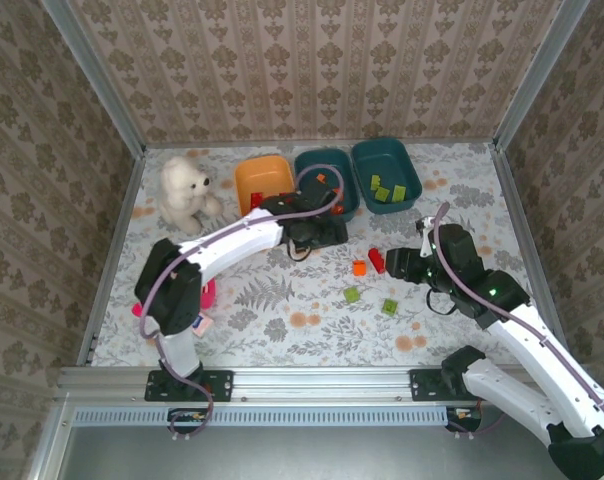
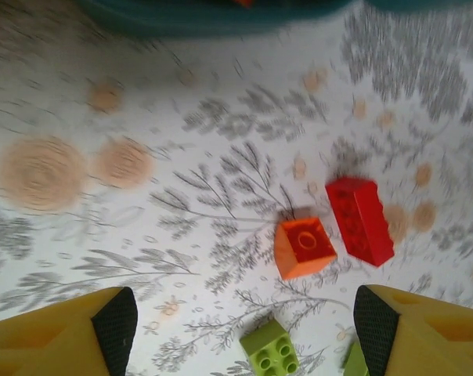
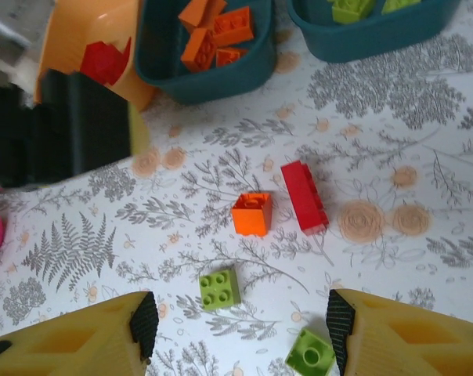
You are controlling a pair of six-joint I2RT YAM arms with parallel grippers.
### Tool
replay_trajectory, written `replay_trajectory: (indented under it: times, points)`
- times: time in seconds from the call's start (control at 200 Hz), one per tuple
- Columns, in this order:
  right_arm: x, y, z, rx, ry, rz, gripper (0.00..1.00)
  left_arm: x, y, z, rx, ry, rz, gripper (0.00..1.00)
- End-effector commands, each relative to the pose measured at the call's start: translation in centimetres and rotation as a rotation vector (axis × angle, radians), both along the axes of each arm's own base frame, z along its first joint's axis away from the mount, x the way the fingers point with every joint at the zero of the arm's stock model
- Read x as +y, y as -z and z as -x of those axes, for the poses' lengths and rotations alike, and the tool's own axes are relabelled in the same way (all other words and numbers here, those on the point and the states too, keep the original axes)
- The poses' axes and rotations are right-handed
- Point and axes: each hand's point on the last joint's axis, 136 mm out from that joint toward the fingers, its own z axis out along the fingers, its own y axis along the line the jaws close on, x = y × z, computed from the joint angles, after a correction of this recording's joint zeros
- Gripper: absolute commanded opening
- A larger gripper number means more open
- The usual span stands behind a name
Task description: Sort the legos into containers by color
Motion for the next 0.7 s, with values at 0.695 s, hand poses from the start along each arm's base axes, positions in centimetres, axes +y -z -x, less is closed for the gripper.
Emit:
replay_trajectory:
  times: [0.695]
  points:
    - [-4.2, 0.0, 3.5, 0.035, 0.148, 0.051, 0.63, -10.9, 5.2, -0.1, 0.105, 0.134, -0.043, 0.64]
